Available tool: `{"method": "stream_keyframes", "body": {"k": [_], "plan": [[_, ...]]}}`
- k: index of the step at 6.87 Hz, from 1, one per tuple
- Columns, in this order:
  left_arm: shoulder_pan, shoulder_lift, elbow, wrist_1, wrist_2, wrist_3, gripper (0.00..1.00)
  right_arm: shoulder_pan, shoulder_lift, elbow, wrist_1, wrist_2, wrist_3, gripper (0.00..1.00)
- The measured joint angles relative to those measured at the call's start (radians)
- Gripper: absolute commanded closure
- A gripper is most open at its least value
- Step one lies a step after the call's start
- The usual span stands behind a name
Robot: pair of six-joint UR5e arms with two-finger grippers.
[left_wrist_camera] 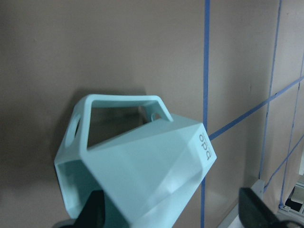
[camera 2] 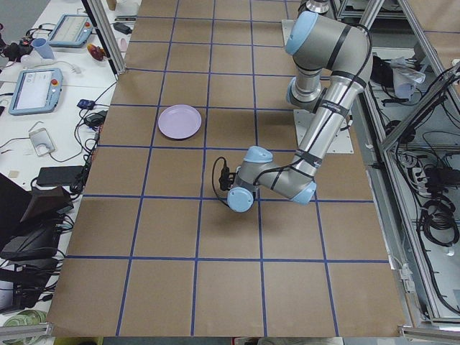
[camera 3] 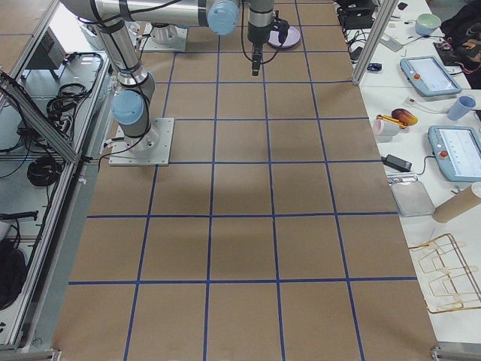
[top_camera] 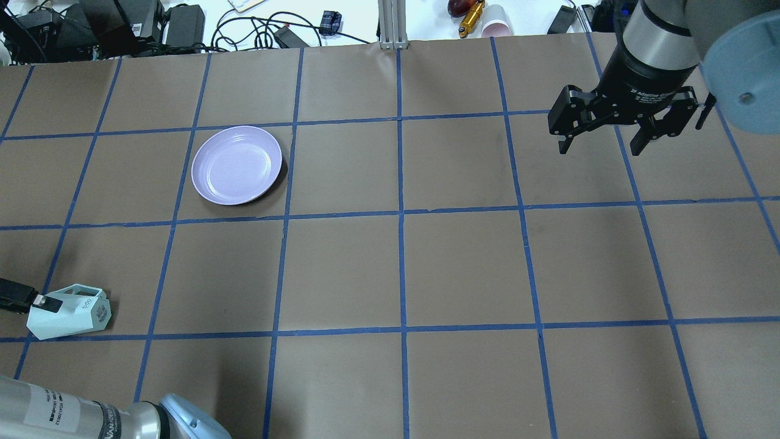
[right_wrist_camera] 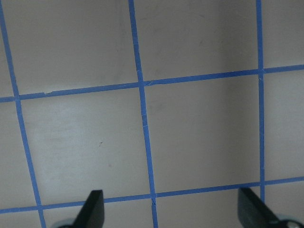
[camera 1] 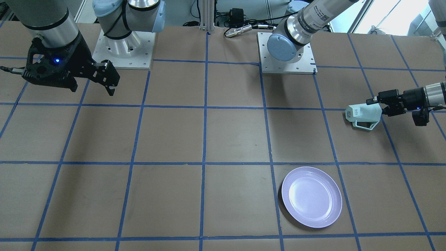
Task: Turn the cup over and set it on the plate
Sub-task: 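Close the left gripper on the mint-green cup's rim, then lift the cup with the left gripper and rotate it upright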
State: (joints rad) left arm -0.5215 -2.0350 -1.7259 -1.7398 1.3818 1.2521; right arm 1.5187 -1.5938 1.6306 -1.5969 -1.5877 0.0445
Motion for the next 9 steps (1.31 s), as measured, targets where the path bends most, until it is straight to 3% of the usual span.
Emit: {"method": "stream_keyframes", "body": {"k": [5,9], "plan": [[-0.023,0.036,0.028,0.011,0.006,-0.071,1.00,0.000,0.000,0.000,0.000,0.000,0.000,0.00],[-0.112,0.097,0.103,0.003,0.056,-0.222,1.00,0.000,0.000,0.000,0.000,0.000,0.000,0.00]]}}
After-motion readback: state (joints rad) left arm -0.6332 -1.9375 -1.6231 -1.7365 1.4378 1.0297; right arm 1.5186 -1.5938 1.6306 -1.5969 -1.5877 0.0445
